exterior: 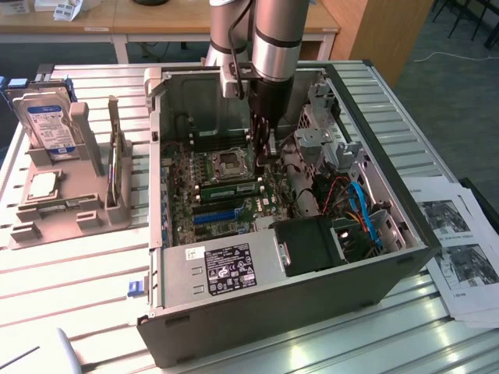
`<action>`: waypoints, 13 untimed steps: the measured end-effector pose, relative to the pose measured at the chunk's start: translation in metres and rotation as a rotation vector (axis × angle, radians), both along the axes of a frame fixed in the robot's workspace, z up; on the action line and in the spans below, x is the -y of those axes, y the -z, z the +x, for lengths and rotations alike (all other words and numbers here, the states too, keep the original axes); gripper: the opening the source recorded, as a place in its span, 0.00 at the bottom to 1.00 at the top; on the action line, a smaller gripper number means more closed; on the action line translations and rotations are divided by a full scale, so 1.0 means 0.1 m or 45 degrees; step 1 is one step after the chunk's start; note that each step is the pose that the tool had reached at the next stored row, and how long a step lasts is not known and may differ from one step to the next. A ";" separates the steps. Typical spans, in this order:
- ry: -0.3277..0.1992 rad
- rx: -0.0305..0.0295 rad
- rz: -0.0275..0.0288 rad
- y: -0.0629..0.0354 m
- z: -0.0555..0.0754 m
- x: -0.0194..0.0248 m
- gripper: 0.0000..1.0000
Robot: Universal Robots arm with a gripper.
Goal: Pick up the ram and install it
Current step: 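Press down the ram until it locks into place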
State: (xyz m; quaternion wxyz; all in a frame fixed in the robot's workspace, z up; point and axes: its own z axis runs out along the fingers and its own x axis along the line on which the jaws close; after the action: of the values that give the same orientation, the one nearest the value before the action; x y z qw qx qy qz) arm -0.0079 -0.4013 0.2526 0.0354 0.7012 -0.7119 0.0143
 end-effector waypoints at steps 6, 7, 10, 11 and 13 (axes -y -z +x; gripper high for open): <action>0.000 -0.0001 -0.0002 0.022 0.00 0.000 0.10; 0.000 0.0000 0.0000 0.023 0.00 0.000 0.10; 0.000 -0.0002 0.0000 0.023 0.04 0.000 0.10; 0.000 -0.0004 0.0000 0.023 0.05 0.000 0.10; 0.000 -0.0004 0.0000 0.023 0.05 0.000 0.10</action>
State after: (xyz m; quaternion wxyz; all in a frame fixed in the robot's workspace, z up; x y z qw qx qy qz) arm -0.0026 -0.4013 0.2503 0.0356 0.7013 -0.7119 0.0142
